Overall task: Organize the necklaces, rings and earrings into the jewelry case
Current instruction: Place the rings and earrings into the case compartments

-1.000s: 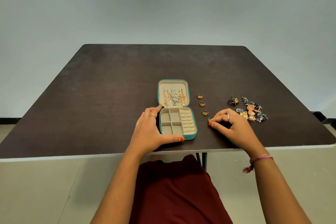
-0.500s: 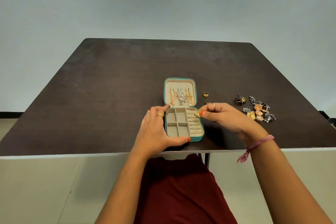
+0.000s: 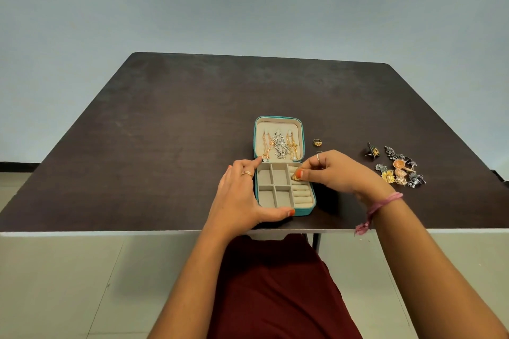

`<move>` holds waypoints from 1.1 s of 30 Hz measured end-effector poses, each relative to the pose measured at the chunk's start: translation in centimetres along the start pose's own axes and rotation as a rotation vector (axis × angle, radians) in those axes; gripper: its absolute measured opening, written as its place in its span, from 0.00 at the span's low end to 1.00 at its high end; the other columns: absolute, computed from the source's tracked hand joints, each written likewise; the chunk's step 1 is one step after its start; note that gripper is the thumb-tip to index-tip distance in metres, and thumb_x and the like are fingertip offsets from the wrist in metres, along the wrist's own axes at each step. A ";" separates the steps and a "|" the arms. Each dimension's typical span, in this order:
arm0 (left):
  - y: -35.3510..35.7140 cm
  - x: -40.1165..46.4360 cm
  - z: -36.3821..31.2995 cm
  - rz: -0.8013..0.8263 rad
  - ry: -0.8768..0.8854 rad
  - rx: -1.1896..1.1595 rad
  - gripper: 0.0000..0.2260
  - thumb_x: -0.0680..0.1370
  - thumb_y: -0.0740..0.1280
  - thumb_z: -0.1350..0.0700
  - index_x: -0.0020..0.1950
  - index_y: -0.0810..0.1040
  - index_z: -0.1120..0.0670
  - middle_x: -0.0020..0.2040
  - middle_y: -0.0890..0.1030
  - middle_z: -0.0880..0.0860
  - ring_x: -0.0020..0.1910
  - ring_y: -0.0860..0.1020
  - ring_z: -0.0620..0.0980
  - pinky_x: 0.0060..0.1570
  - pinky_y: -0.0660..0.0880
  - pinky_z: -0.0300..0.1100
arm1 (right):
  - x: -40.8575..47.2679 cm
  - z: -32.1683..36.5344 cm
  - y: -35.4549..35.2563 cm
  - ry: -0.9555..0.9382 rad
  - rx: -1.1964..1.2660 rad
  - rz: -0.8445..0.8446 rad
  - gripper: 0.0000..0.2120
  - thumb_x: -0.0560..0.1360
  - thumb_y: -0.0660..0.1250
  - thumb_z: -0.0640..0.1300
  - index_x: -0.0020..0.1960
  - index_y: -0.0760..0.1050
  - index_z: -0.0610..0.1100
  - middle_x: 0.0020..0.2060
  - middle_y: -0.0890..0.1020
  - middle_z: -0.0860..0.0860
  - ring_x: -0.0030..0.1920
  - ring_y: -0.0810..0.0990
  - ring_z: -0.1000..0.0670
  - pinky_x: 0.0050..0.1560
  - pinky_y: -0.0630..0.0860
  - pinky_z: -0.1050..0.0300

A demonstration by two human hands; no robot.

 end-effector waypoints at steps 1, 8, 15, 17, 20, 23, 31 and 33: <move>0.0 0.0 0.0 0.001 -0.001 0.000 0.52 0.59 0.73 0.31 0.76 0.56 0.48 0.60 0.62 0.39 0.59 0.61 0.38 0.67 0.64 0.42 | -0.1 0.0 -0.1 -0.018 -0.020 -0.029 0.04 0.75 0.69 0.47 0.47 0.82 0.49 0.47 0.84 0.52 0.51 0.80 0.52 0.56 0.76 0.54; 0.0 0.0 0.0 0.012 -0.010 -0.007 0.52 0.59 0.74 0.32 0.76 0.56 0.48 0.63 0.64 0.42 0.62 0.62 0.40 0.68 0.64 0.45 | -0.9 0.0 -0.9 -0.118 -0.141 -0.298 0.02 0.73 0.71 0.49 0.45 0.81 0.53 0.38 0.82 0.53 0.38 0.76 0.56 0.35 0.69 0.63; 0.0 0.0 0.0 0.017 -0.025 -0.010 0.52 0.59 0.75 0.33 0.76 0.55 0.48 0.64 0.63 0.42 0.61 0.61 0.39 0.69 0.64 0.44 | -2.5 -1.6 -4.8 -0.172 -0.086 -0.548 0.03 0.76 0.67 0.47 0.48 0.80 0.50 0.39 0.80 0.54 0.38 0.75 0.58 0.36 0.67 0.68; -0.1 0.0 0.0 0.016 -0.029 -0.010 0.52 0.59 0.75 0.33 0.76 0.55 0.48 0.64 0.63 0.41 0.62 0.62 0.40 0.69 0.63 0.44 | -2.2 -2.6 -5.0 -0.134 -0.180 -0.496 0.04 0.77 0.66 0.47 0.50 0.79 0.51 0.42 0.81 0.53 0.41 0.76 0.57 0.37 0.67 0.67; -0.1 -0.1 0.0 0.011 -0.029 -0.011 0.52 0.59 0.75 0.33 0.76 0.55 0.48 0.64 0.63 0.41 0.62 0.61 0.39 0.68 0.63 0.44 | -1.8 -3.5 -4.2 -0.104 -0.302 -0.392 0.10 0.75 0.68 0.49 0.57 0.77 0.53 0.48 0.79 0.52 0.43 0.74 0.58 0.40 0.68 0.64; -0.1 -0.1 -0.1 0.012 -0.026 -0.018 0.52 0.59 0.75 0.33 0.76 0.55 0.47 0.62 0.62 0.40 0.61 0.61 0.39 0.67 0.63 0.42 | -1.5 -3.7 -3.6 -0.126 -0.346 -0.379 0.12 0.76 0.67 0.47 0.59 0.78 0.51 0.52 0.75 0.52 0.40 0.69 0.61 0.46 0.65 0.63; -0.1 -0.1 -0.1 0.013 -0.022 -0.011 0.52 0.59 0.76 0.34 0.76 0.55 0.47 0.64 0.63 0.41 0.59 0.59 0.37 0.65 0.62 0.41 | -2.3 -2.0 -3.1 -0.145 -0.186 -0.294 0.04 0.77 0.65 0.47 0.47 0.79 0.55 0.47 0.77 0.54 0.48 0.76 0.53 0.48 0.72 0.57; -0.1 0.0 0.0 0.014 -0.027 -0.003 0.52 0.59 0.75 0.33 0.76 0.55 0.47 0.65 0.63 0.42 0.59 0.59 0.37 0.65 0.62 0.41 | -2.9 -1.0 -2.5 -0.136 0.041 -0.181 0.06 0.77 0.65 0.45 0.47 0.80 0.53 0.46 0.82 0.53 0.50 0.79 0.50 0.52 0.75 0.55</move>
Point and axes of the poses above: each hand's wrist, its own x-axis towards the middle knuckle, its own y-axis out of the palm, z = x × y, the point moved 7 cm from there along x, towards the middle knuckle
